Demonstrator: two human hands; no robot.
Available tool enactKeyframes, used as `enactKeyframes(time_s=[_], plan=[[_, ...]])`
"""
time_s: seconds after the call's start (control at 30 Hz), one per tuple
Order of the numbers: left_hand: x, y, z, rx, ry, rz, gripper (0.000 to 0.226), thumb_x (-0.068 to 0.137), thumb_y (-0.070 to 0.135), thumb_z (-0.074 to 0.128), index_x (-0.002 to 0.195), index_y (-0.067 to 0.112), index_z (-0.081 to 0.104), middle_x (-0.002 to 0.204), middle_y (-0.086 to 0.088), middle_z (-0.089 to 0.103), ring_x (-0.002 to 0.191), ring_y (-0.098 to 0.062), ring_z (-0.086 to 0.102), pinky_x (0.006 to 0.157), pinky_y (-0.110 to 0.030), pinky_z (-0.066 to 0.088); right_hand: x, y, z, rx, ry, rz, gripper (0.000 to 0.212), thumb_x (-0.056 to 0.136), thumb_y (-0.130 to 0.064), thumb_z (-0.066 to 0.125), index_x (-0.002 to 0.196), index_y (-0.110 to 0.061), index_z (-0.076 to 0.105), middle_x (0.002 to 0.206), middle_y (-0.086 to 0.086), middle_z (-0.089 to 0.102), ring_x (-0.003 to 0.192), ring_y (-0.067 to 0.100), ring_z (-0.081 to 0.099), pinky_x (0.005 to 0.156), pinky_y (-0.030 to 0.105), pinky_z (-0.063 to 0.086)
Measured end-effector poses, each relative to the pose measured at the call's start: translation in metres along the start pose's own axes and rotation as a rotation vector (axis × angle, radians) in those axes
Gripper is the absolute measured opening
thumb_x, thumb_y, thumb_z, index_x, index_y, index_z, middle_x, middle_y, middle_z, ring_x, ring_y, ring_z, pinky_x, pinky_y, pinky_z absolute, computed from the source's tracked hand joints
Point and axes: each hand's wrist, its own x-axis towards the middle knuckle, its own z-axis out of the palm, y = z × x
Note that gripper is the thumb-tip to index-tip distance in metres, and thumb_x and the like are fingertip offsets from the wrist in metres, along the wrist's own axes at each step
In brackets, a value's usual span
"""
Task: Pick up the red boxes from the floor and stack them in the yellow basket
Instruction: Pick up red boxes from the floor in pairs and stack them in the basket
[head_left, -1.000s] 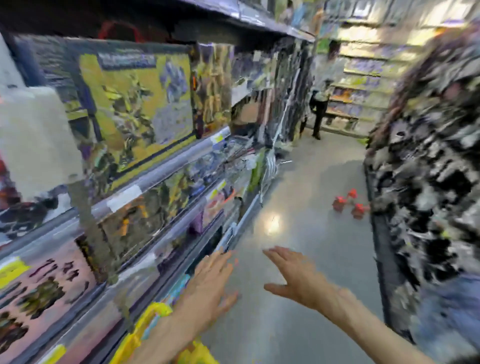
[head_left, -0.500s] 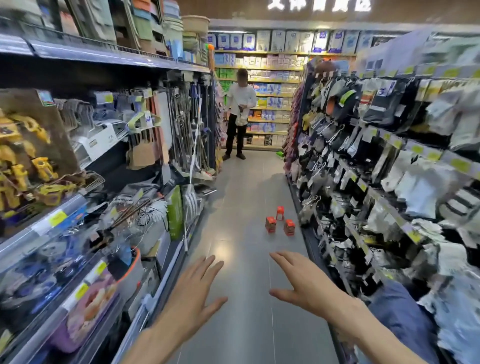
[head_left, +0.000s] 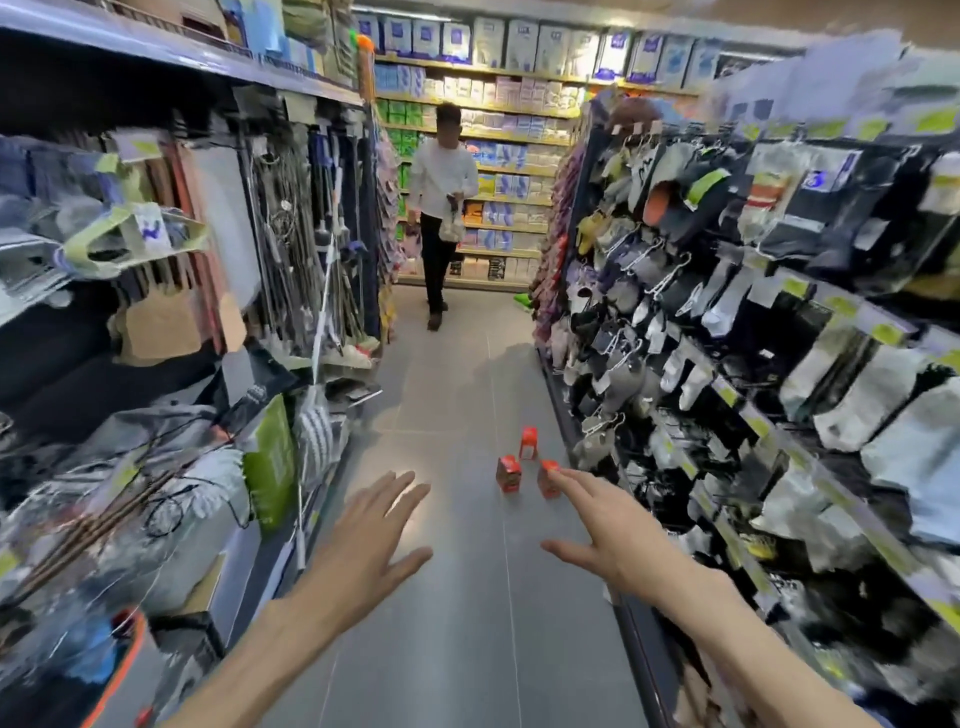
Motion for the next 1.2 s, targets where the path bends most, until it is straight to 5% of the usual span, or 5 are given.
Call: enactKeyframes(time_s=[0.27,0.67,0.9,1.03,1.2], plan=[[0.205,-0.109,0.040,-0.036,-0.055,0.107,0.074,0.087,0.065,0.039,0.151,0.031,0.031,0.159,0.003,0.033,0.147,-0.021,0.028,0.116,-0.039,0.027,0.170,0.085,0.022,-0.021,-0.001,0.126,0.081,0.083,-0.056,0.066,0.145,-0.013,0.039,0.135,0.007,0.054,0.124,0.024,0.049,0.105,0.029,0.035],[0.526,-0.277,0.127,-0.030,-0.144,0.251,0.071,0.089,0.050,0.064,0.149,0.025,0.037,0.153,-0.002,0.041,0.137,-0.026,0.040,0.111,-0.042,0.035,0.441,0.264,0.100,-0.029,0.021,0.301,0.090,0.083,-0.068,0.056,0.149,-0.013,0.031,0.145,0.005,0.045,0.136,0.021,0.039,0.111,0.034,0.034],[0.694,-0.364,0.166,-0.085,-0.156,0.320,0.075,0.087,0.065,0.040,0.150,0.025,0.034,0.151,0.000,0.042,0.138,-0.024,0.040,0.109,-0.042,0.039,0.587,0.342,0.126,-0.027,0.001,0.394,0.098,0.078,-0.080,0.042,0.152,-0.017,0.026,0.153,0.003,0.036,0.137,0.021,0.037,0.112,0.032,0.032],[0.792,-0.408,0.204,-0.105,-0.165,0.430,0.073,0.090,0.056,0.056,0.151,0.023,0.034,0.153,0.000,0.039,0.140,-0.023,0.038,0.111,-0.041,0.037,0.658,0.385,0.151,-0.066,0.010,0.448,0.092,0.081,-0.063,0.063,0.151,-0.016,0.027,0.151,0.005,0.039,0.135,0.021,0.039,0.108,0.026,0.029],[0.917,-0.447,0.251,-0.113,-0.242,0.590,0.078,0.087,0.045,0.071,0.150,0.017,0.036,0.151,-0.008,0.042,0.139,-0.031,0.040,0.109,-0.045,0.039,0.729,0.424,0.170,-0.041,0.030,0.595,0.087,0.082,-0.061,0.062,0.150,-0.016,0.031,0.148,0.005,0.042,0.135,0.021,0.040,0.109,0.027,0.030]])
